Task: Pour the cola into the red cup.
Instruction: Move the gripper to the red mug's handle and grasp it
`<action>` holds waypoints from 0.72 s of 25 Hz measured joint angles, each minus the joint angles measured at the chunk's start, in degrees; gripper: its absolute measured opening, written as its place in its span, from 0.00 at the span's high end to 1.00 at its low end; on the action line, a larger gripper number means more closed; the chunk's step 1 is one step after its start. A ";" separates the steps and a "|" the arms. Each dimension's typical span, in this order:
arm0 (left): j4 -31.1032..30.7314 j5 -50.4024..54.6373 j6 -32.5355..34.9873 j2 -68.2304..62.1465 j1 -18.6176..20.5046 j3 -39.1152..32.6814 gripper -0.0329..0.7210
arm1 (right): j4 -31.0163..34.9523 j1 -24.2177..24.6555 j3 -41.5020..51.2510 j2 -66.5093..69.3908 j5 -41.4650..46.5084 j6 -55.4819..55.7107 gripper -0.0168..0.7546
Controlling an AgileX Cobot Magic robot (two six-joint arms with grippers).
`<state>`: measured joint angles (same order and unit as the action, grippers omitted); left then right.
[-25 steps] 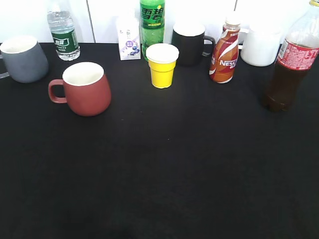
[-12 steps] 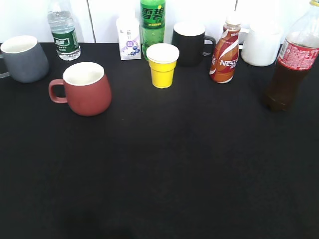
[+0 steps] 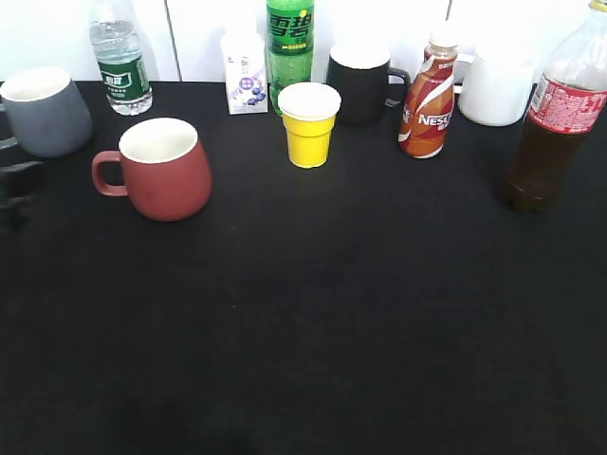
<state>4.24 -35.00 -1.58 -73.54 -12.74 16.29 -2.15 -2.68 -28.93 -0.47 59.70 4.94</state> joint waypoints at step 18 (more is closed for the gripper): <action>-5.03 -26.31 -0.18 -34.38 1.08 9.78 0.18 | 0.00 0.00 0.00 0.00 0.00 0.00 0.22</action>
<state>-0.79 -61.31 -1.76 -107.92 -11.66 26.07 -2.15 -2.68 -28.93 -0.47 59.70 4.94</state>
